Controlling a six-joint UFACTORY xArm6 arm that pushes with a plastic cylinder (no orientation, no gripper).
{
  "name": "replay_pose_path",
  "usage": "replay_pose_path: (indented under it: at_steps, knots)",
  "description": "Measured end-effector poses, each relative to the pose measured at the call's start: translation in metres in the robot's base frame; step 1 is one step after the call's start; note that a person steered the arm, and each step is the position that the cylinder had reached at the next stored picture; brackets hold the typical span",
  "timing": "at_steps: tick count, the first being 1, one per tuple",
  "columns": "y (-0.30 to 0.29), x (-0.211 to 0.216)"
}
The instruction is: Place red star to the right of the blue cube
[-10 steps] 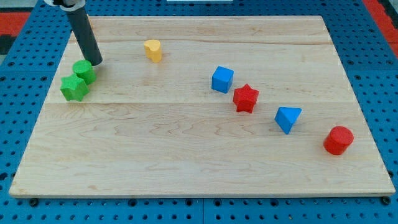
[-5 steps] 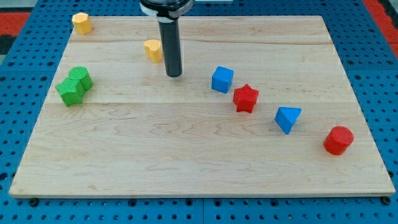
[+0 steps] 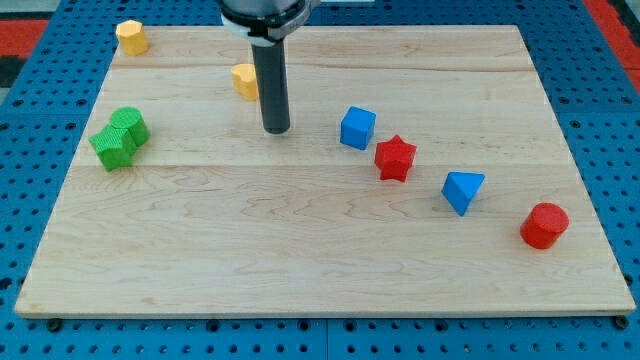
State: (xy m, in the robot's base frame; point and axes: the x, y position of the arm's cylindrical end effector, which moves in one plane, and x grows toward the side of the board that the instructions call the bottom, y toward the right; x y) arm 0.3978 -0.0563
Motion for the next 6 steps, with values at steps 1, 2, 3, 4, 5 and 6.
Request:
replay_pose_path:
  at_steps: [1,2,3,4,5,6]
  knots:
    - [0.007,0.043]
    - [0.076,0.081]
    - [0.141,0.048]
    - [0.172,0.015]
    - [0.237,0.021]
    - [0.274,0.016]
